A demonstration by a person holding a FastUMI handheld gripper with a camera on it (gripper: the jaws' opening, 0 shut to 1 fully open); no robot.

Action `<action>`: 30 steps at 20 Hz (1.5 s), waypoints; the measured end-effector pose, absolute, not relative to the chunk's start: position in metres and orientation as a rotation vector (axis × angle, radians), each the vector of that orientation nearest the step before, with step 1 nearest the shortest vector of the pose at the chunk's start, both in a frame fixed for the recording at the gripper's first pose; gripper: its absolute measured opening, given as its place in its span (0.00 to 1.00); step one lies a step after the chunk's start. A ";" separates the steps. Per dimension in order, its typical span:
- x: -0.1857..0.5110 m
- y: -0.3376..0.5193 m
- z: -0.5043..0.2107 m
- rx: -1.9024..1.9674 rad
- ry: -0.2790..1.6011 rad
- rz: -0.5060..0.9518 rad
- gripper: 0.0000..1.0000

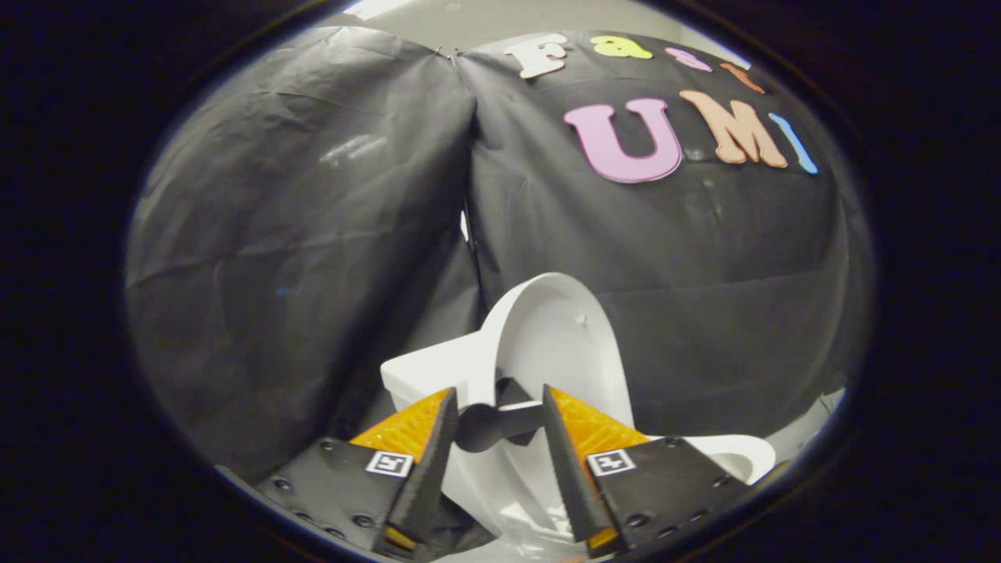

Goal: Open the toilet lid.

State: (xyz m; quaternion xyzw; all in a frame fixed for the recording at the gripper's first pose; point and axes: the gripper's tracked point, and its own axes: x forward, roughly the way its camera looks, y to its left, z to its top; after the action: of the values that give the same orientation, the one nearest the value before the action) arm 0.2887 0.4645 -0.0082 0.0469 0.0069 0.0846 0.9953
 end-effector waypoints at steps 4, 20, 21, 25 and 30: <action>0.273 0.404 0.026 0.066 -0.053 0.120 0.86; 0.144 0.085 0.045 0.032 -0.095 -0.221 0.85; 0.134 0.071 0.038 0.032 -0.078 -0.223 0.85; 0.107 0.026 0.005 0.045 -0.002 -0.204 0.85; 0.087 -0.014 -0.023 0.056 0.049 -0.163 0.85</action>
State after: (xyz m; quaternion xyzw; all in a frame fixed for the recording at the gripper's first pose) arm 0.0871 -0.0142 -0.0231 0.0277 0.0244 -0.0815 0.9960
